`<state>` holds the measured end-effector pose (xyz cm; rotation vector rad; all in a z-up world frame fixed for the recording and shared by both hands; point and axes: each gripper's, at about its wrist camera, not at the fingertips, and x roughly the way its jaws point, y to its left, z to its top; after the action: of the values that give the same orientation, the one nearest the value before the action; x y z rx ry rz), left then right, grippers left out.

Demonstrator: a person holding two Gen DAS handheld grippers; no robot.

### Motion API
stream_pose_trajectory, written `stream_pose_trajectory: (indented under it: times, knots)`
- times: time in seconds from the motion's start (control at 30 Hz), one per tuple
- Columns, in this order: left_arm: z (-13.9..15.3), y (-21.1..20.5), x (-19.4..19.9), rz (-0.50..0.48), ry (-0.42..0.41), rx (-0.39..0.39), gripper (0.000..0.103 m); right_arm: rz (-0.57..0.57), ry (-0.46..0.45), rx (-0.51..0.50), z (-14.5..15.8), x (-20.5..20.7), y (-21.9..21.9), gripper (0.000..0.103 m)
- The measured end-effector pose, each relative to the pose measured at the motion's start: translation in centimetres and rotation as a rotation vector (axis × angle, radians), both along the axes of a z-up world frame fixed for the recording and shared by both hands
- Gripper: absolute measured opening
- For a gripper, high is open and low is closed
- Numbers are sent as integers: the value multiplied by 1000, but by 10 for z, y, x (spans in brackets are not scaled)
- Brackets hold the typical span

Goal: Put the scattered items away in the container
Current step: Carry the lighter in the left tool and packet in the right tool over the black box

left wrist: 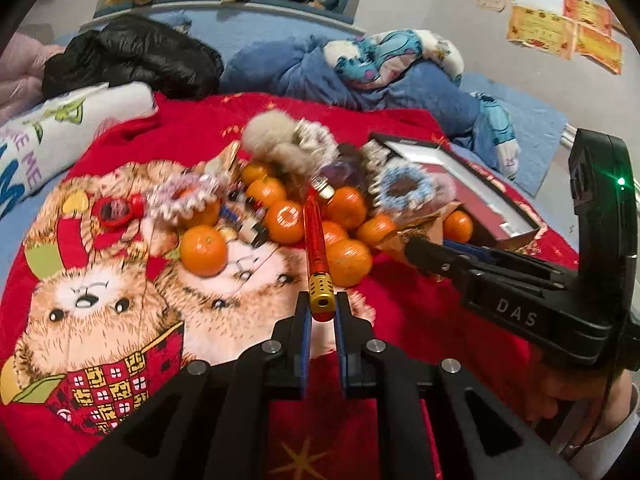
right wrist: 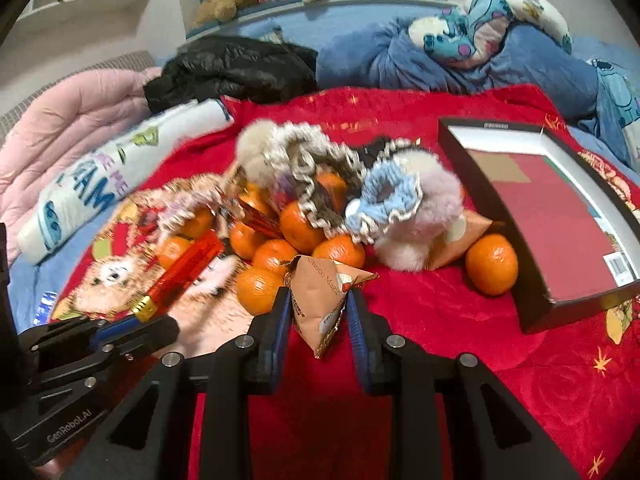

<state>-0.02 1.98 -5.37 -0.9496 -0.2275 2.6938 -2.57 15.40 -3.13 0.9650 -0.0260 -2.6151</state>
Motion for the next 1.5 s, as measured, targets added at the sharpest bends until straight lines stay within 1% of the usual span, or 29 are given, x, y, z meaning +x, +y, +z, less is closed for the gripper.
stream_pose_trajectory:
  times: [0.07, 0.2, 0.23, 0.33, 0.43, 0.6, 0.9, 1.27, 1.5]
  knots:
    - [6, 3, 5, -20, 16, 9, 11, 5, 7, 6, 1, 0, -2, 26]
    - [12, 9, 10, -41, 36, -1, 11, 7, 0, 25, -2, 0, -5, 26]
    - [12, 10, 11, -45, 32, 4, 11, 3, 2, 23, -1, 0, -5, 26]
    - [10, 12, 10, -34, 12, -18, 11, -2, 6, 15, 0, 1, -3, 26]
    - [8, 13, 7, -37, -1, -8, 11, 1, 9, 18, 1, 2, -3, 26]
    - [9, 24, 7, -58, 1, 4, 11, -13, 22, 22, 5, 7, 6, 26]
    - [18, 69, 12, -148, 34, -14, 11, -86, 40, 12, 16, 20, 47, 26]
    - [23, 127, 14, -256, 37, 13, 11, -178, 74, 2, 27, 36, 105, 27]
    - [25, 157, 19, -320, 42, 17, 11, -245, 77, 18, 27, 44, 142, 27]
